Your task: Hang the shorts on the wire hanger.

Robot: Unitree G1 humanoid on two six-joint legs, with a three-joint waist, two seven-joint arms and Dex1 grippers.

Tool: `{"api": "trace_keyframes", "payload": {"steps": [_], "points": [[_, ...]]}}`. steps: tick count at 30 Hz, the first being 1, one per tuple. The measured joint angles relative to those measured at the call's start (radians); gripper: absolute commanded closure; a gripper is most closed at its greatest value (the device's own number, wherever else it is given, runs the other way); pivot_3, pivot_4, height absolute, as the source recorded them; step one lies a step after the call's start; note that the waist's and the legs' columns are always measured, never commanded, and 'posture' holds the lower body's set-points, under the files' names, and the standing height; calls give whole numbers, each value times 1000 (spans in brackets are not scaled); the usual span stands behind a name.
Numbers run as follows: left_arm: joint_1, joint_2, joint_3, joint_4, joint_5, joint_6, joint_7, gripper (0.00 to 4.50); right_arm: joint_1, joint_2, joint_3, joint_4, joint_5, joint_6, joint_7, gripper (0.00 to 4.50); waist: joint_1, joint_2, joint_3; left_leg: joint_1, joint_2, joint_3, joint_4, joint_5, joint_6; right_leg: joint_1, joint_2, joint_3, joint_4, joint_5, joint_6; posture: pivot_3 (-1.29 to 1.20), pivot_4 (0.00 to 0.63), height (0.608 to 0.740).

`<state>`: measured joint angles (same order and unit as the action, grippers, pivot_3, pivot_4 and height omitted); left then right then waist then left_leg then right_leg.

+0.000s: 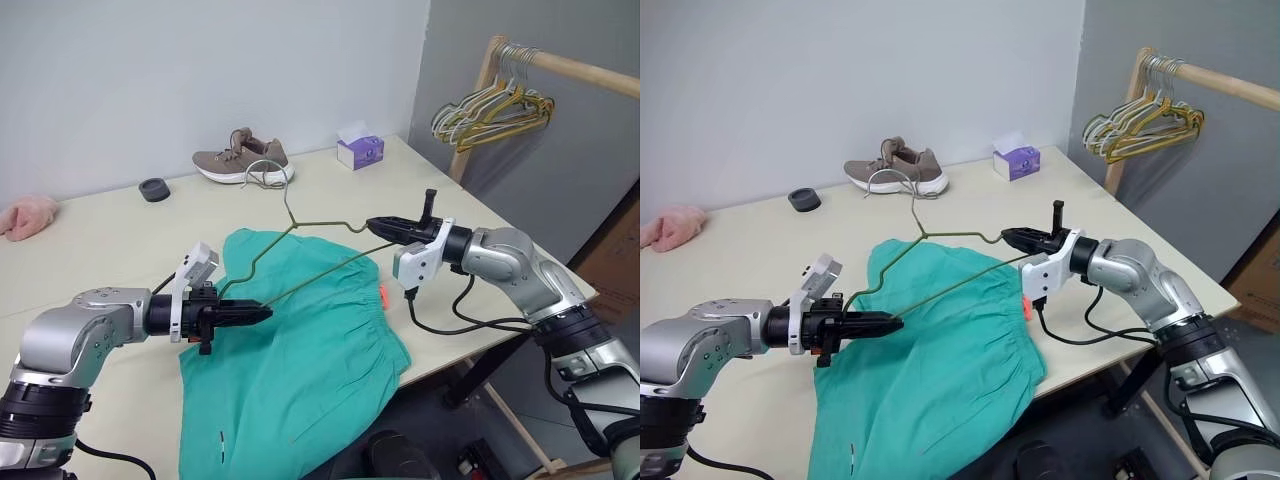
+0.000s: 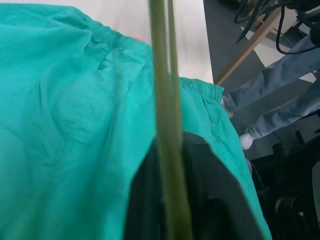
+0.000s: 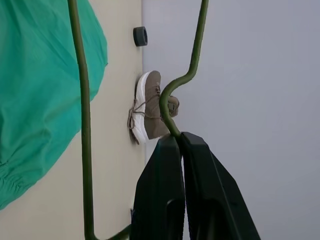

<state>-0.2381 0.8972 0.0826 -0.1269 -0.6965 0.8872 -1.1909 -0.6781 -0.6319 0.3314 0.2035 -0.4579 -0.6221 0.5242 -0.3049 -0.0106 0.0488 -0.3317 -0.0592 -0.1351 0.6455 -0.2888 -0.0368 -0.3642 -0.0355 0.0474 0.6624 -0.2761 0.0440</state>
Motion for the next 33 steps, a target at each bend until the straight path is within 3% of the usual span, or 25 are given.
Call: {"api": "trace_keyframes", "payload": {"steps": [1,4,12,15,20,25,33], "points": [[0,0,0,1,0,0,2,4460,1,-1,0,-1,5,1,4,4500,0,0,0,0,0,0,0,0,0,0,0,0,0,0,0,-307,0,740],[0,0,0,1,1,-1,2,4500,11,-3,-6,-16,25,0,24,3715,0,0,0,0,0,0,0,0,0,0,0,0,0,0,0,-307,0,740],[-10,-6,2,2,35,-48,54,4500,82,-8,-4,-158,169,6,112,966,2,0,0,0,0,0,0,0,0,0,0,0,0,0,0,-309,0,740],[-23,-6,-1,10,90,-125,72,4500,117,-19,-45,-221,249,91,143,34,5,0,0,0,0,0,0,0,0,0,0,0,0,0,0,-309,0,740],[-29,35,-55,10,243,-326,49,4500,171,-39,-119,-334,453,551,259,34,8,0,0,0,0,0,0,0,0,0,0,0,0,0,0,-323,0,740],[-30,60,-123,-6,346,-473,-6,4500,187,-86,-115,-470,584,948,375,34,11,0,0,-2,0,0,0,0,0,-2,-1,0,-1,0,0,-324,0,740],[-52,61,-151,-34,389,-523,-44,4500,116,-99,-15,-534,635,1253,463,34,8,0,0,-9,0,0,1,0,0,-9,-1,-1,0,0,0,-321,0,740]]}}
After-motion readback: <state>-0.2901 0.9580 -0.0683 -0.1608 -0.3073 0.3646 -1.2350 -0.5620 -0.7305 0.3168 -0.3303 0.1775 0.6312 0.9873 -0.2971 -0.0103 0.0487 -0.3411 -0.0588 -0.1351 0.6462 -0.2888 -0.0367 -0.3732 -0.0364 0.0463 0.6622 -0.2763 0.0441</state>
